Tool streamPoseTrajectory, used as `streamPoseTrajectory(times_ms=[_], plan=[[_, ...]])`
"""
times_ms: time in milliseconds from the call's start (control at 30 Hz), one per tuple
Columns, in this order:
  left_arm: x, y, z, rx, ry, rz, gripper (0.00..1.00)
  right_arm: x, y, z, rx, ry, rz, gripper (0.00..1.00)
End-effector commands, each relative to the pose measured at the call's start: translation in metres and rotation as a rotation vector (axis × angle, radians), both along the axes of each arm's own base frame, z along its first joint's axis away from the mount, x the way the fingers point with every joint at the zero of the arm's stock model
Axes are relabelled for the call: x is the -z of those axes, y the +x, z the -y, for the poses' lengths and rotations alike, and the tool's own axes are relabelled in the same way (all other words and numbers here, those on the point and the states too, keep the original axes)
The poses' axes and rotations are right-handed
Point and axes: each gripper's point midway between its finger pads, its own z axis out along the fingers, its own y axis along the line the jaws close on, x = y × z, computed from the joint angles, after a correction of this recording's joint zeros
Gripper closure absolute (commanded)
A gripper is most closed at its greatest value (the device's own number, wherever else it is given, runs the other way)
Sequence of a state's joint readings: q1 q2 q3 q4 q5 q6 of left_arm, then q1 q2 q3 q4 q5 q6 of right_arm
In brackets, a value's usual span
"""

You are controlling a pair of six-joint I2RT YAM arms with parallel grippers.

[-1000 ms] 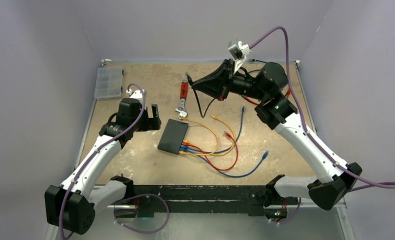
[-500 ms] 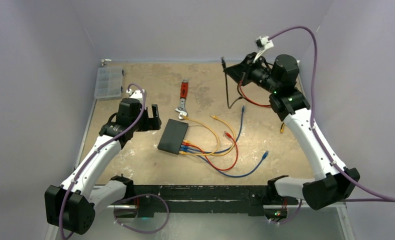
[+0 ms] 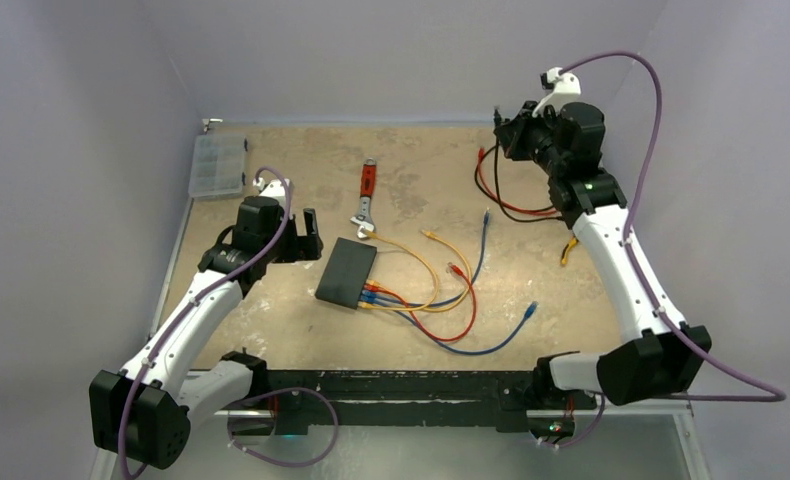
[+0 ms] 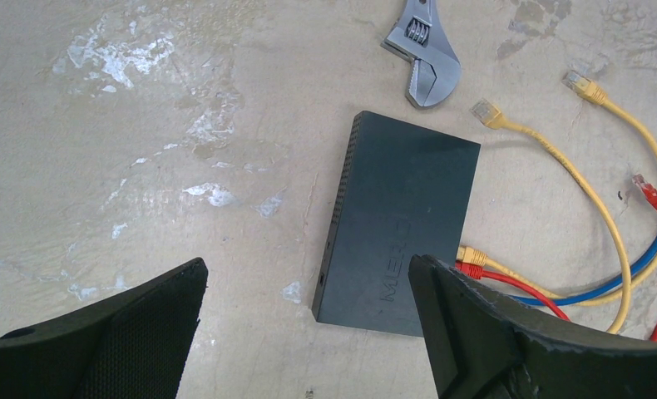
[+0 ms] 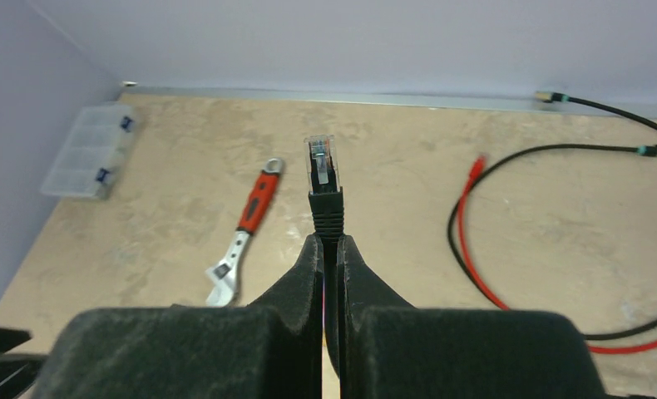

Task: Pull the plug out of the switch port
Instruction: Place the connector at the center of the board.

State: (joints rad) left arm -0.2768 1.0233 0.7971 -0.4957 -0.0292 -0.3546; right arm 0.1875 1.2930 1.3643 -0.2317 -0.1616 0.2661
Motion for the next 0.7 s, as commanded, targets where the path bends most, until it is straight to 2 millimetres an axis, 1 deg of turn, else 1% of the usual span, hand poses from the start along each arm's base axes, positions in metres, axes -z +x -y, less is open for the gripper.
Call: streamPoseTrajectory(times_ms=[0,267,500,667], plan=[[-0.005,0.004,0.002,0.018,-0.005,0.021,0.08,-0.01,0.02,0.028,0.138,-0.058,0.032,1.0],[-0.006,0.004,0.002,0.018,-0.005,0.024,0.08,0.0,0.05,0.038,0.215,-0.089,0.011,1.0],[-0.007,0.003,0.002,0.016,-0.006,0.028,0.08,0.017,0.082,0.033,0.212,-0.101,-0.033,1.0],[-0.006,0.003,0.001,0.015,-0.005,0.027,0.08,0.042,0.107,0.035,0.243,-0.127,-0.072,1.0]])
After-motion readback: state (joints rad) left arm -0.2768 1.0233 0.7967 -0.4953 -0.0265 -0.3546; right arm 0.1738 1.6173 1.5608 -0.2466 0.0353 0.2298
